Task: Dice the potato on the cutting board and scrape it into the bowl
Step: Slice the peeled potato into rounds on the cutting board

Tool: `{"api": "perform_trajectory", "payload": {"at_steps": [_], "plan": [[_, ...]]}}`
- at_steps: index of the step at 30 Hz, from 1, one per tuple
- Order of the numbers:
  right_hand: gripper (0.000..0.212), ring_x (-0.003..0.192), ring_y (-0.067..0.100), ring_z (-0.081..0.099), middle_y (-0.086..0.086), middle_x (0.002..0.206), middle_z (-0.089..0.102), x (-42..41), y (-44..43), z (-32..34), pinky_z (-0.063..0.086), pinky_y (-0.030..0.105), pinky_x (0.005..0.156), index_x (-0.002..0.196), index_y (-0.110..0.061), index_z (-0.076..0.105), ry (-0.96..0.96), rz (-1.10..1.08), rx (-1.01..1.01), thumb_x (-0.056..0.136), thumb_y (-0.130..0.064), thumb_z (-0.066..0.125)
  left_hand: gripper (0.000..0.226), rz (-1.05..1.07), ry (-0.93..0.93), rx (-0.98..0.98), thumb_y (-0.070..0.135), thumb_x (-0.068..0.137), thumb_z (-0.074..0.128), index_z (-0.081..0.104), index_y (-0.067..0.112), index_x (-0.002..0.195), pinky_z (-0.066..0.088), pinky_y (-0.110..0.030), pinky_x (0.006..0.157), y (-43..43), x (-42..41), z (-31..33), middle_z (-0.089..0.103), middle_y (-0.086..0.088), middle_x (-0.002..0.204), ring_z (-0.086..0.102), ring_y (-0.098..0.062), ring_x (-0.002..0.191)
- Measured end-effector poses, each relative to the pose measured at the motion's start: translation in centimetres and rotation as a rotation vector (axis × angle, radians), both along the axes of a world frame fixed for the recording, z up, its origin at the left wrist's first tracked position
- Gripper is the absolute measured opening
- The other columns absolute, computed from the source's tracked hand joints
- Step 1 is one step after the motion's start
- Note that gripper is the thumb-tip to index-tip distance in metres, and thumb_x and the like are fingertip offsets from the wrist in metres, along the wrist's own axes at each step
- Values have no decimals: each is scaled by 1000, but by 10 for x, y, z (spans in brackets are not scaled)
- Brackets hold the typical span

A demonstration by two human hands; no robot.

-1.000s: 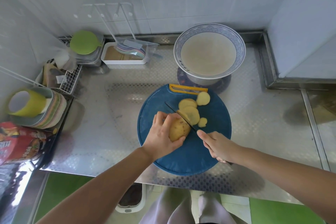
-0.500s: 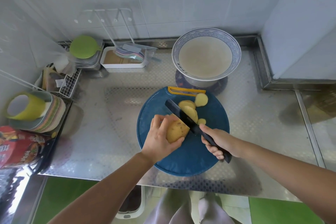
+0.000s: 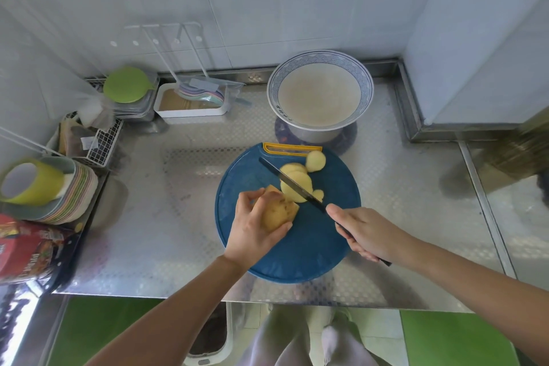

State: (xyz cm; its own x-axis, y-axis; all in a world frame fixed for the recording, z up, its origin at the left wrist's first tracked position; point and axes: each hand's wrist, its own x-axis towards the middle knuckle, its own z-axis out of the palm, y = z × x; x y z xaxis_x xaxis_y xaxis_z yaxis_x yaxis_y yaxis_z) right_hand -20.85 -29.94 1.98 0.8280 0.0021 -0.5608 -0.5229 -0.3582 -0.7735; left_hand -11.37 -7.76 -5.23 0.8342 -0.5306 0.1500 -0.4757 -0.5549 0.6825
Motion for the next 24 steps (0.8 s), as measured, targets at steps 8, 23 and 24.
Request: {"api": "perform_trajectory", "payload": {"at_steps": [8,23,24], "plan": [[56,44,7,30,-7,49,29,-18,10,1,30,20,53,62,-14,31,-119,80,-162,92,-62,30,56,-1,8,-21,55,71,68,46,39,120,30,-4,99,2,0,-1,30,10,117,43,-7,116],[56,45,7,35,-7,49,30,-19,18,1,33,19,54,61,-14,29,-154,137,-259,90,-61,24,59,-25,-36,-9,57,71,67,44,34,121,43,-21,97,3,1,-3,32,7,117,46,-13,113],[56,45,7,35,-7,48,29,-18,17,1,33,20,54,61,-14,29,-151,139,-259,91,-60,24,59,-27,-36,-9,57,71,66,44,35,121,42,-19,97,3,1,-3,32,8,117,45,-11,113]]}}
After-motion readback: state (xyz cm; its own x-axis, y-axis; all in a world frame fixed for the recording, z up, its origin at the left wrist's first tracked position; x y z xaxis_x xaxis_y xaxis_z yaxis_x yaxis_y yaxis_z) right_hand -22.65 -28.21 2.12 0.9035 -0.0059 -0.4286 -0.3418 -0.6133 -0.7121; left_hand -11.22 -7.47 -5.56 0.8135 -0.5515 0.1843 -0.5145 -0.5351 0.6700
